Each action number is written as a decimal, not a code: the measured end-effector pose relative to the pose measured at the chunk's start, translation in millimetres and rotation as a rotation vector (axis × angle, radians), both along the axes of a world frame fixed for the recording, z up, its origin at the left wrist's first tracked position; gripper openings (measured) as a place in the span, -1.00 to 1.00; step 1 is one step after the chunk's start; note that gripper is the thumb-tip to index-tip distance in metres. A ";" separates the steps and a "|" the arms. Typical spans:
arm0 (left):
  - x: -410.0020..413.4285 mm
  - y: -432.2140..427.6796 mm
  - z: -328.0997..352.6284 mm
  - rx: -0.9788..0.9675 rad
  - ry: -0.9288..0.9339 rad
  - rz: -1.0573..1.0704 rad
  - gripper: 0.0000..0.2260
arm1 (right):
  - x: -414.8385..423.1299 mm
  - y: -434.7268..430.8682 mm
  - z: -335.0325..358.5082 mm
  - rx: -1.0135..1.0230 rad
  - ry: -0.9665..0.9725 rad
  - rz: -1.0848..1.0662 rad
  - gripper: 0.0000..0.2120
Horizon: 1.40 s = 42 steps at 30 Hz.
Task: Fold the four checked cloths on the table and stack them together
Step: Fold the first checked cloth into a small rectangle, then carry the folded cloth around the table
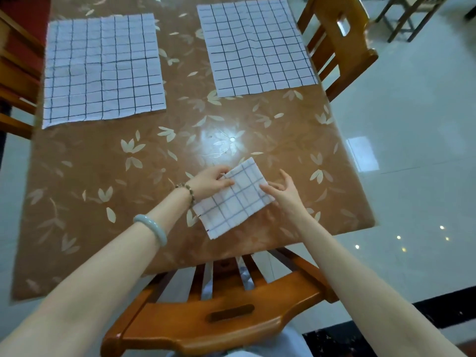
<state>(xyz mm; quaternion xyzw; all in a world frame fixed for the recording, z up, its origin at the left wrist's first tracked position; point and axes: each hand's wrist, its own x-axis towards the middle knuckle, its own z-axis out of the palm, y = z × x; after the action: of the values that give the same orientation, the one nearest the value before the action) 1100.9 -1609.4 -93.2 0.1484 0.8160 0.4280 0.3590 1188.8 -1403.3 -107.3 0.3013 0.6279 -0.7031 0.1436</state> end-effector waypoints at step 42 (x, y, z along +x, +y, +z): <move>163.5 311.3 97.3 0.475 -0.275 0.626 -0.90 | 118.8 285.2 97.6 -0.152 0.080 -0.118 -0.92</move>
<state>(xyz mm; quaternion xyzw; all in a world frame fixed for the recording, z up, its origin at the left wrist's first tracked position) 1264.4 -1298.1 4.1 -0.0868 0.6450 0.7085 0.2728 1307.6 -1118.1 -9.7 0.2976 0.5591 -0.7674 0.0993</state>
